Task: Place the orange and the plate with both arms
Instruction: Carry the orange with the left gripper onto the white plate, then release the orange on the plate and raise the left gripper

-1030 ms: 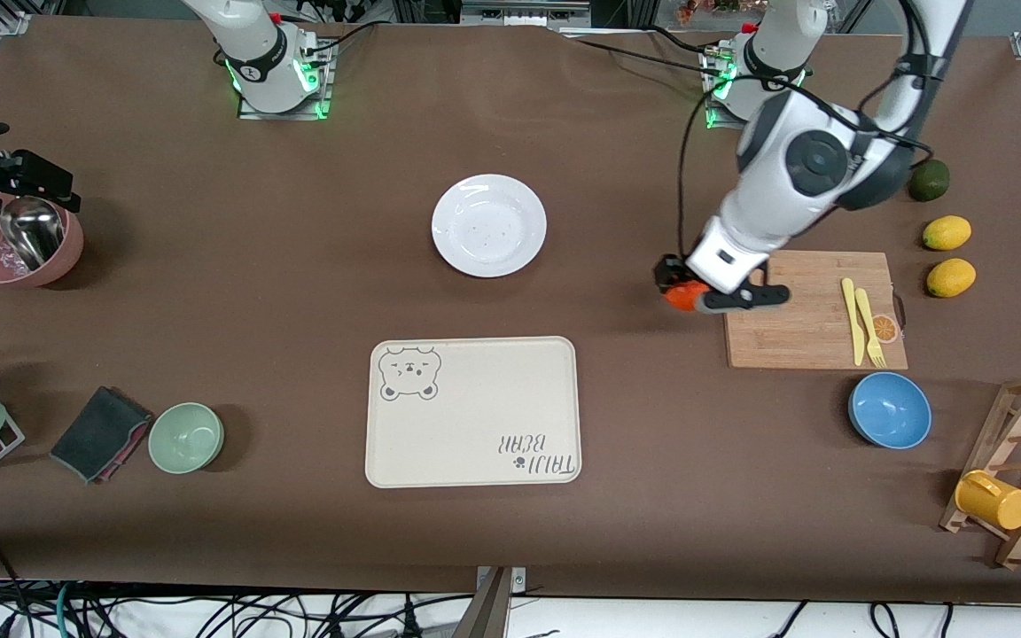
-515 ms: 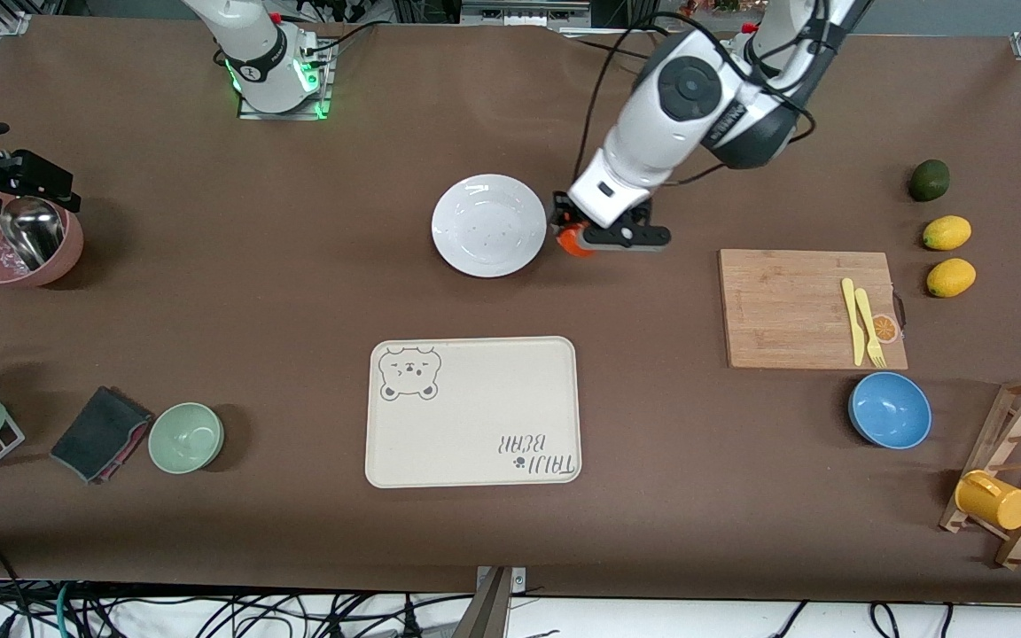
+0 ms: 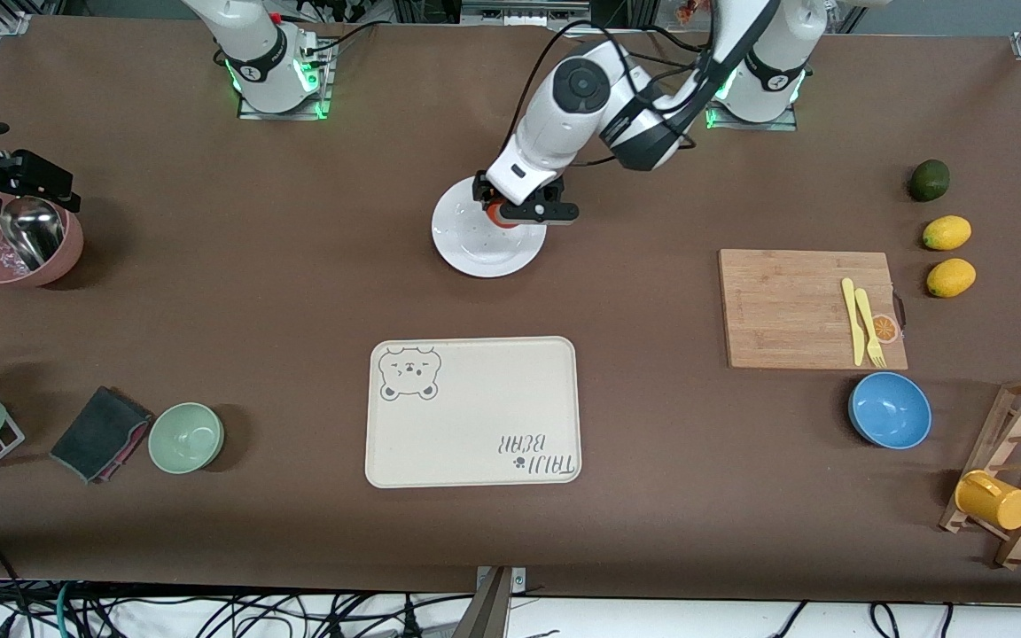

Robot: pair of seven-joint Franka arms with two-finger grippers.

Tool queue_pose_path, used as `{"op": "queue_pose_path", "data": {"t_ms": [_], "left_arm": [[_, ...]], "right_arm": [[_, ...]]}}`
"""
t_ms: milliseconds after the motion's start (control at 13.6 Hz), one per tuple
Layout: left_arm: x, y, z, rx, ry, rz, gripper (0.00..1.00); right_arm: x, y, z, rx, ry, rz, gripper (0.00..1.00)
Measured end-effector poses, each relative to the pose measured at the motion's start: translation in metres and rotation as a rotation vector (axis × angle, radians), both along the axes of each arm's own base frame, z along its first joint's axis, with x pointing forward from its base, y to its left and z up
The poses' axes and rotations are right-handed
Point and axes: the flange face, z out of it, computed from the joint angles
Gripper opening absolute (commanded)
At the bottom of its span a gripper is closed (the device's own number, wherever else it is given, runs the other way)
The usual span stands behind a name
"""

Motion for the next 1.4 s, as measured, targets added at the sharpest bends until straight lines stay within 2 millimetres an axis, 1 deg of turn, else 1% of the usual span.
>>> {"op": "queue_pose_path", "data": {"t_ms": [294,368,589,662,736,810,883,957,1030,1104,1251,1398], "left_arm": [[0.003,-0.015,-0.040,0.036,0.052,0.055,0.00],[0.001,-0.019,-0.051,0.048,0.065,0.067,0.05],[-0.004,-0.032,-0.087,0.060,0.085,0.093,0.06],[-0.005,-0.033,-0.098,0.055,0.085,0.099,0.08],[-0.004,-0.034,-0.106,0.055,0.088,0.104,0.16],[-0.003,-0.033,-0.110,0.056,0.091,0.107,0.30],[-0.003,-0.034,-0.110,0.055,0.091,0.108,0.44],[-0.003,-0.034,-0.110,0.055,0.092,0.108,0.79],[-0.003,-0.034,-0.110,0.055,0.092,0.109,0.91],[-0.002,-0.034,-0.110,0.056,0.092,0.113,1.00],[0.002,-0.030,-0.114,0.063,0.092,0.124,1.00],[0.011,-0.026,-0.109,0.061,0.082,0.139,1.00]], "right_arm": [[0.000,0.000,0.000,0.000,0.000,0.000,1.00],[0.000,0.000,0.000,0.000,0.000,-0.001,1.00],[0.000,0.000,0.000,0.000,0.000,-0.001,1.00],[0.000,0.000,0.000,0.000,0.000,-0.001,1.00],[0.000,0.000,0.000,0.000,0.000,-0.001,1.00],[0.000,0.000,0.000,0.000,0.000,-0.001,1.00],[0.000,0.000,0.000,0.000,0.000,-0.001,1.00],[0.000,0.000,0.000,0.000,0.000,-0.001,1.00],[0.000,0.000,0.000,0.000,0.000,-0.001,1.00],[0.000,0.000,0.000,0.000,0.000,-0.001,1.00],[0.000,0.000,0.000,0.000,0.000,-0.001,1.00],[-0.001,0.000,-0.002,0.001,0.010,0.000,1.00]]}}
